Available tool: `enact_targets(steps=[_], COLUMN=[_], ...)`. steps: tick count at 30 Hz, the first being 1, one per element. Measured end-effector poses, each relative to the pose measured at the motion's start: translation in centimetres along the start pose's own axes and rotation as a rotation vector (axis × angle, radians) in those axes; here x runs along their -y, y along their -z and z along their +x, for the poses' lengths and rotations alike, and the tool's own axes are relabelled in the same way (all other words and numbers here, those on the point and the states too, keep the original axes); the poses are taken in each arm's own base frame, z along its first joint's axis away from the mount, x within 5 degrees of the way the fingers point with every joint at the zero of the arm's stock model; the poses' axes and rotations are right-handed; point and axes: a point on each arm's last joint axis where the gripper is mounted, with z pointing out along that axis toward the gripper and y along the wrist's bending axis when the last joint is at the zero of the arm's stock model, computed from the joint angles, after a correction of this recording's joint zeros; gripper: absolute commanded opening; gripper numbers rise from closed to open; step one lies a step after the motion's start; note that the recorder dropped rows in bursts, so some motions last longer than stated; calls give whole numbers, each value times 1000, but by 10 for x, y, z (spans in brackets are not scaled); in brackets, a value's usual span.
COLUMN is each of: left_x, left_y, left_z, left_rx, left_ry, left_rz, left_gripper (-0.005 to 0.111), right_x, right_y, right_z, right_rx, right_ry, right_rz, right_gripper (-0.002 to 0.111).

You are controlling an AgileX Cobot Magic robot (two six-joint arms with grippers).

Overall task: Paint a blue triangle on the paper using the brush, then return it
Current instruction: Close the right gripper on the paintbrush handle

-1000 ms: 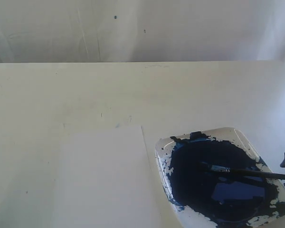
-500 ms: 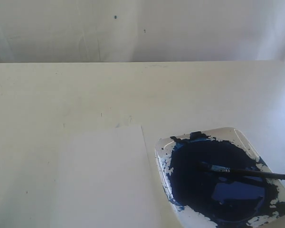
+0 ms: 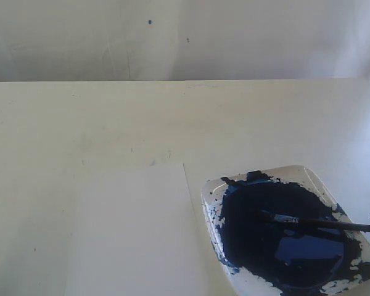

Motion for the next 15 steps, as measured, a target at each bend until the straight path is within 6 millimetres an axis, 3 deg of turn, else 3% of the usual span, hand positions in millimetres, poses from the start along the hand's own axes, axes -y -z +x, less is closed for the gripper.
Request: enact_targets(steps=[15], left_x=[0], left_y=[0], left_z=[0], left_rx=[0], left_ry=[0], left_rz=[0], left_gripper=[0], right_x=[0], right_y=[0], right_z=[0], right_rx=[0], right_ry=[-4], right_rz=[0], right_gripper=[13])
